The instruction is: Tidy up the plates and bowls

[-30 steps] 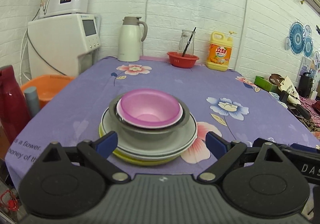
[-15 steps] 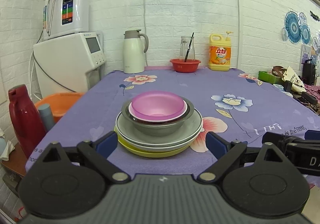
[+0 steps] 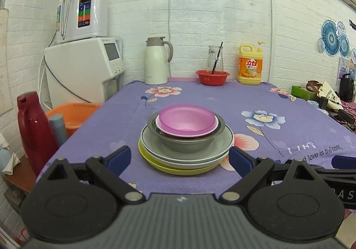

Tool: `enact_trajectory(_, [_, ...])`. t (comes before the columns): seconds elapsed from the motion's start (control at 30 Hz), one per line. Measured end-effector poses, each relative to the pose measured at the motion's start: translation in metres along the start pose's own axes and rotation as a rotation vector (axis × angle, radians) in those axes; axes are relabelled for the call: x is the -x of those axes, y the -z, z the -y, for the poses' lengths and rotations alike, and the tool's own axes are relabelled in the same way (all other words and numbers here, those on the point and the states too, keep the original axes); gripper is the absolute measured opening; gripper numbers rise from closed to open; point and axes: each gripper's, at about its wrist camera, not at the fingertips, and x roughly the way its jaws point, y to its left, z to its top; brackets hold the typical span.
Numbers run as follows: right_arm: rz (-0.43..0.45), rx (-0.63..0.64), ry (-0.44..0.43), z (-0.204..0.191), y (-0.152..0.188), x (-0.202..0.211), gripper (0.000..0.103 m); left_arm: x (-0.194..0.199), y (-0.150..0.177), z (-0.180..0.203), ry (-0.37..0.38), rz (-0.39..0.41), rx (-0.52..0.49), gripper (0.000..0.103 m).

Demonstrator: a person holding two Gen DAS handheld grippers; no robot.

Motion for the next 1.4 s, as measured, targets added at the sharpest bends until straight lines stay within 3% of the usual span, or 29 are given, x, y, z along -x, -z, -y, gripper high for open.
enact_trajectory(0.4, [0.002,-0.013,0.006,0.005,0.002,0.001,0.103,0.004,0.001,0.01,-0.051,0.029,-0.049,0.093])
enact_trajectory(0.6, [-0.017,-0.034,0.028,0.003,0.004,0.003,0.103,0.002,0.0,0.007,-0.024,-0.005,-0.007,0.093])
enact_trajectory(0.7, [-0.002,-0.019,-0.008,0.003,0.004,0.007,0.103,0.003,0.0,0.006,-0.005,-0.01,0.005,0.093])
enact_trajectory(1.4, [-0.022,-0.068,-0.007,0.027,0.019,0.017,0.103,0.002,0.006,0.026,0.03,-0.037,-0.042,0.093])
